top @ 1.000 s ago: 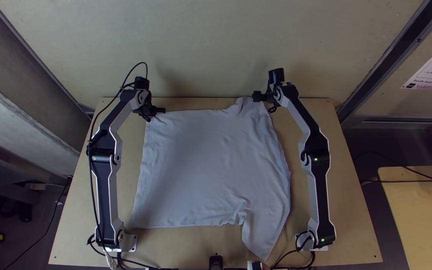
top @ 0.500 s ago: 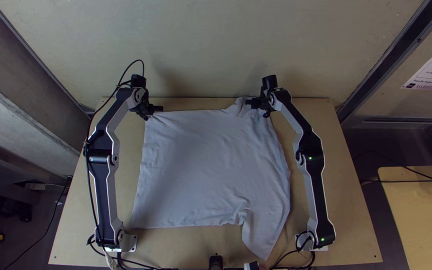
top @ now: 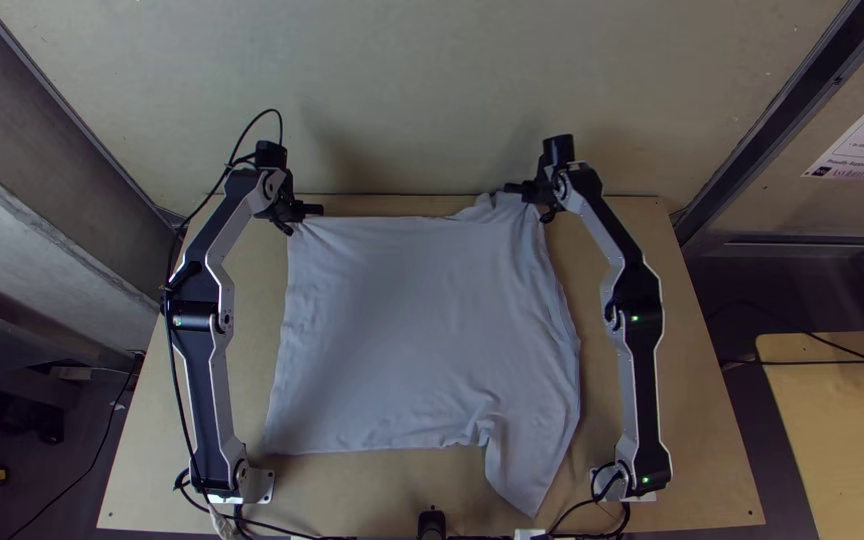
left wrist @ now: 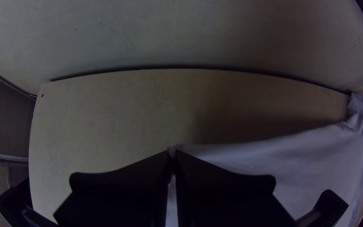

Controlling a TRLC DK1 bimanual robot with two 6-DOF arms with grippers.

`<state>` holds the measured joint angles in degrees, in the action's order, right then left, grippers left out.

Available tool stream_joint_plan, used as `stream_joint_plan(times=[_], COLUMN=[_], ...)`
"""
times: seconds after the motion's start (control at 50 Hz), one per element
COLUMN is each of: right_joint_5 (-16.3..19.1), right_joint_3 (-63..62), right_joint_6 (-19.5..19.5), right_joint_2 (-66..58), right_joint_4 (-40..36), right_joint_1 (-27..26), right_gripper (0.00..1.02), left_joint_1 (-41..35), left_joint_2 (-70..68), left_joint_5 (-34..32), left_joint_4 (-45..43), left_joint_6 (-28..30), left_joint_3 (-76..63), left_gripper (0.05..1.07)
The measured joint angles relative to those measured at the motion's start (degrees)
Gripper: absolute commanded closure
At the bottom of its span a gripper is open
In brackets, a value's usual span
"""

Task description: Fold the t-shirt

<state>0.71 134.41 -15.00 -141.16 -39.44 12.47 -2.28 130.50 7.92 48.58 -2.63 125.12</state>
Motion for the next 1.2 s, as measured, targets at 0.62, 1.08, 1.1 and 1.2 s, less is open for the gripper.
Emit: stream_joint_plan(times=[0.62,1.08,1.1,1.2], right_joint_5=[-0.2,-2.3,-2.4,-2.8], right_joint_3=[-1.0,-13.3,-14.4,-19.2], right_joint_6=[0.5,1.8,1.8,1.8], right_joint_2=[5.8,16.6,17.2,20.6], right_joint_4=[-9.7,-19.8,-19.8,-19.8], right_joint_1=[-2.2,-1.8,-1.7,-1.2], right_gripper=[1.00,1.00,1.00,1.00], left_joint_1=[1.3,1.5,1.5,1.2], left_joint_2=[-3.5,-20.0,-20.6,-23.5], left_joint_5=[-5.8,-7.3,-7.3,-7.3], left_joint_4=[2.1,-0.7,-1.2,-3.5], left_joint_6=[-4.7,-4.9,-4.9,-5.1], left_joint_3=[-0.4,-18.8,-19.8,-26.8], left_gripper=[1.05,1.05,1.05,1.05])
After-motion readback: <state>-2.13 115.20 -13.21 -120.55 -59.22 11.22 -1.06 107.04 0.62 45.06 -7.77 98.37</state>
